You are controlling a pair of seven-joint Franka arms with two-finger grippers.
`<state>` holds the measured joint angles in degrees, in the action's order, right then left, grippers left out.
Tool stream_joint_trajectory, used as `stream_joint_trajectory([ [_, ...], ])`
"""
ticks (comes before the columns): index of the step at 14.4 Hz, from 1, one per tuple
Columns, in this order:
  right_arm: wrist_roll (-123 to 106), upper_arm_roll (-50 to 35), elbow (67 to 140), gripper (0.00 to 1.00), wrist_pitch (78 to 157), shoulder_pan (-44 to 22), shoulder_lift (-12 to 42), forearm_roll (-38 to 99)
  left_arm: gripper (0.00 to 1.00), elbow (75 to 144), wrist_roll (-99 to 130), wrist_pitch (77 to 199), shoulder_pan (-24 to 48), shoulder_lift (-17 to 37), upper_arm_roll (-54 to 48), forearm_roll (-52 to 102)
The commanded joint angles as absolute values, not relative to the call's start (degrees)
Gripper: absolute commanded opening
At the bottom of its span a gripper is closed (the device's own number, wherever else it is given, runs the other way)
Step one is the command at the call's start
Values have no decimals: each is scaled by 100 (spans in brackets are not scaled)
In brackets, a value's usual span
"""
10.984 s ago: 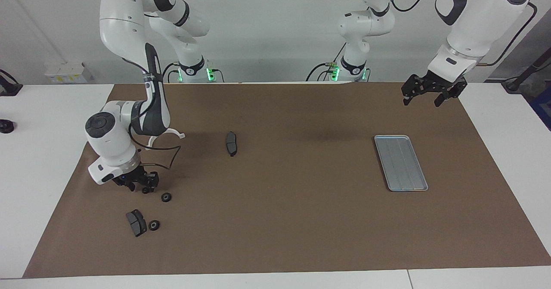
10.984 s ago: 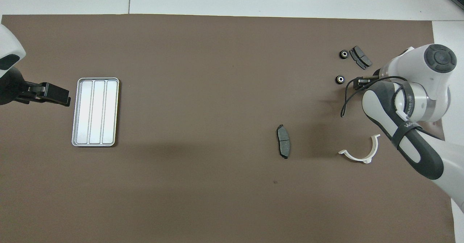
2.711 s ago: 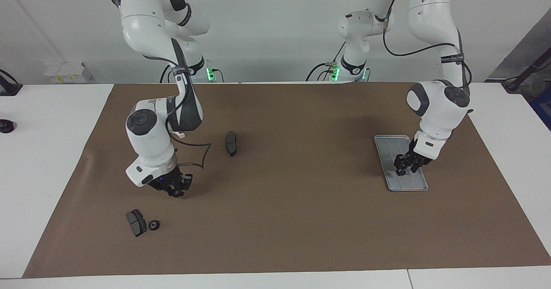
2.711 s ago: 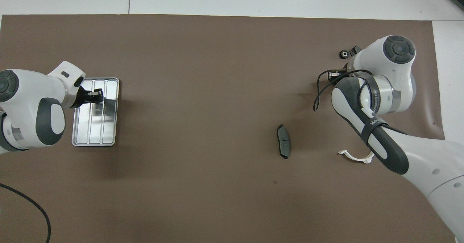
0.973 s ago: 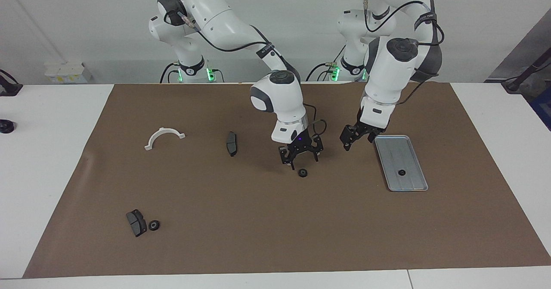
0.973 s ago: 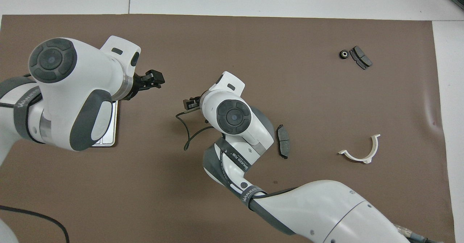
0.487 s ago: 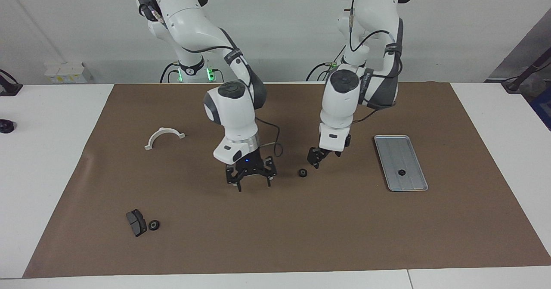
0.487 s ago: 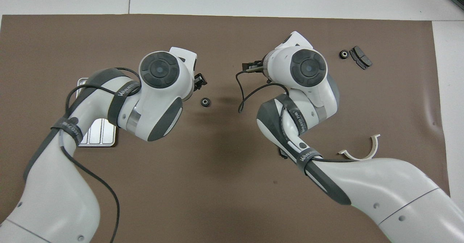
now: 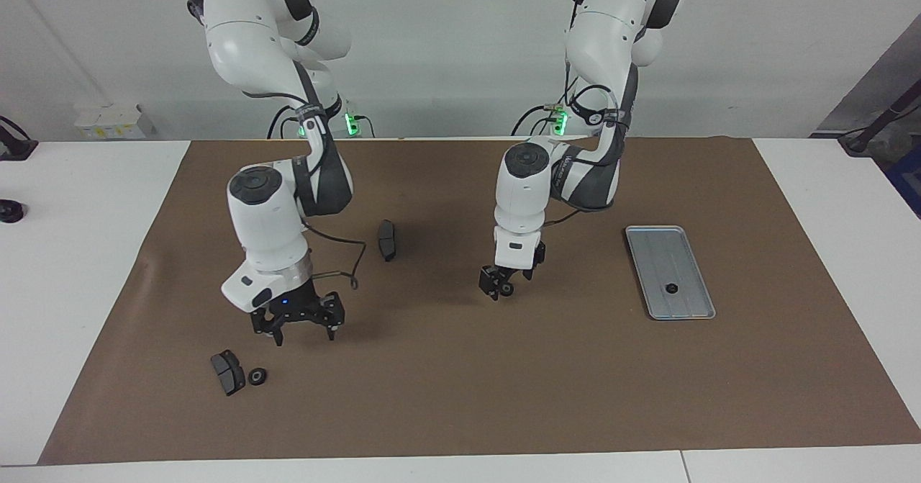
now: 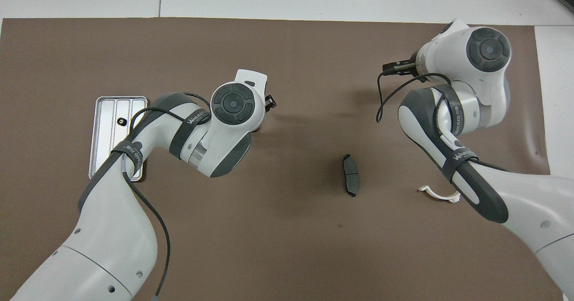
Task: Pick bearing gear from pile to tray
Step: 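Lower the second bearing into the tray and open the left gripper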
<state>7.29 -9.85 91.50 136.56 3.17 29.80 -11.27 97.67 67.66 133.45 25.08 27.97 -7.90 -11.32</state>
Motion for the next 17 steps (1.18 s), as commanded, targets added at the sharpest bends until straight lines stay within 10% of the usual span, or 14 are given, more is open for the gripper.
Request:
stream_joint_trajectory([
  [1, 379, -1099, 9193, 96, 13535, 658, 2979, -801, 58, 9975, 6908, 13553, 2593, 2786, -703, -1274],
  [10, -369, -1090, 8676, 88, 13579, 1028, 3603, -782, 51, 10380, 6900, 13799, 2698, 2698, -712, -1283],
  [13, -387, -1099, 8482, 82, 13649, 1011, 3849, -844, 0, 10485, 6891, 13869, 2760, 2681, -703, -1301],
  [17, -378, -1090, 8288, 77, 13676, 958, 4017, -852, 0, 10119, 6812, 13204, 2699, 2637, -703, -1301],
])
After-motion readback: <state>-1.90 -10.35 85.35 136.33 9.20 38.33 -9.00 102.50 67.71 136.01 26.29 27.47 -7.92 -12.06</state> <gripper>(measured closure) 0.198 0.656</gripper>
